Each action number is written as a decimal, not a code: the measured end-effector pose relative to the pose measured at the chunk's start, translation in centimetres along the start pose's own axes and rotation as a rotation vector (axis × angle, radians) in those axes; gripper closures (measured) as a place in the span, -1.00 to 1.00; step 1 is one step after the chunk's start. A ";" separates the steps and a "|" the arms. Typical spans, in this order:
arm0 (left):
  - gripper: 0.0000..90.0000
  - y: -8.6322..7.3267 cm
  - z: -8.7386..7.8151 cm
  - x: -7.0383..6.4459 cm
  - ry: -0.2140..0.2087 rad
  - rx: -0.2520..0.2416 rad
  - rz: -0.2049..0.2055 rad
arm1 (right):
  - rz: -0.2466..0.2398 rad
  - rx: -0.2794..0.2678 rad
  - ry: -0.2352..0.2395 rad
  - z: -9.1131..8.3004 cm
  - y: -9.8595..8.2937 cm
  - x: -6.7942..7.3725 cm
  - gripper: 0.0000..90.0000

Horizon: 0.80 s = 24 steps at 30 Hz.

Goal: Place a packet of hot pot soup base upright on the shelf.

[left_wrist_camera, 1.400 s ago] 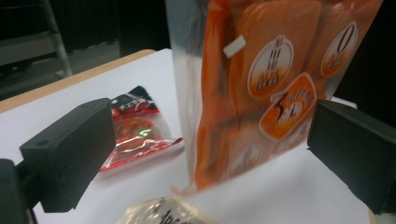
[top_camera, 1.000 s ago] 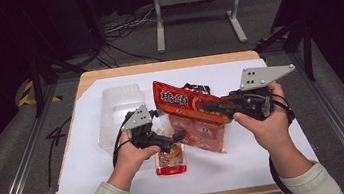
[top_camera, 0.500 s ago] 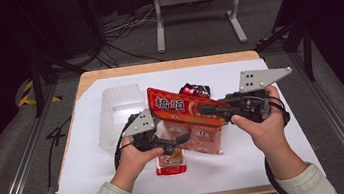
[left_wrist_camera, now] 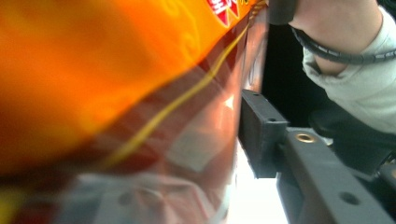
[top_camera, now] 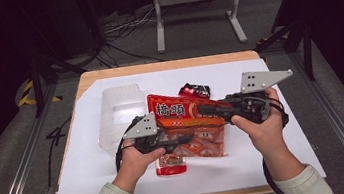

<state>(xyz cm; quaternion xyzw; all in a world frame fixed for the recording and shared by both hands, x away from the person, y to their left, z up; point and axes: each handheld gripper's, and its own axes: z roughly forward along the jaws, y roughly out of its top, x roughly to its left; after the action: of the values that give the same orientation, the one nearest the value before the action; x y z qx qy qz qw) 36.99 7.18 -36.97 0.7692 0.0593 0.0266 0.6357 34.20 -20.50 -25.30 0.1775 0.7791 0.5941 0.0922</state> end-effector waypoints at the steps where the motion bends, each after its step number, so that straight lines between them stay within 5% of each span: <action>1: 0.43 0.1 -0.1 -0.1 0.004 0.009 0.004 | 0.003 0.001 0.000 0.0 0.0 0.0 1.00; 12: 0.58 0.6 -0.5 -0.3 0.014 0.056 -0.013 | 0.017 0.002 -0.012 0.1 -0.6 -0.4 0.96; 15: 0.58 0.6 -0.8 -0.2 0.000 0.057 -0.024 | 0.019 -0.007 -0.028 0.0 -0.7 -0.5 0.79; 19: 0.58 0.6 -1.3 0.0 0.022 0.070 -0.016 | 0.040 -0.050 -0.051 -0.9 -1.3 -1.0 0.30; 24: 0.58 0.4 -2.0 0.4 0.050 0.085 -0.020 | 0.060 -0.067 -0.096 -2.8 -2.8 -1.8 0.16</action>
<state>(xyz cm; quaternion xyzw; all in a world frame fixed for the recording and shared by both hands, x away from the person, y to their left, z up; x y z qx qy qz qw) 37.13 9.14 -36.20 0.7938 0.0839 0.0371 0.6012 34.37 -24.36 -27.34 0.2259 0.7478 0.6132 0.1173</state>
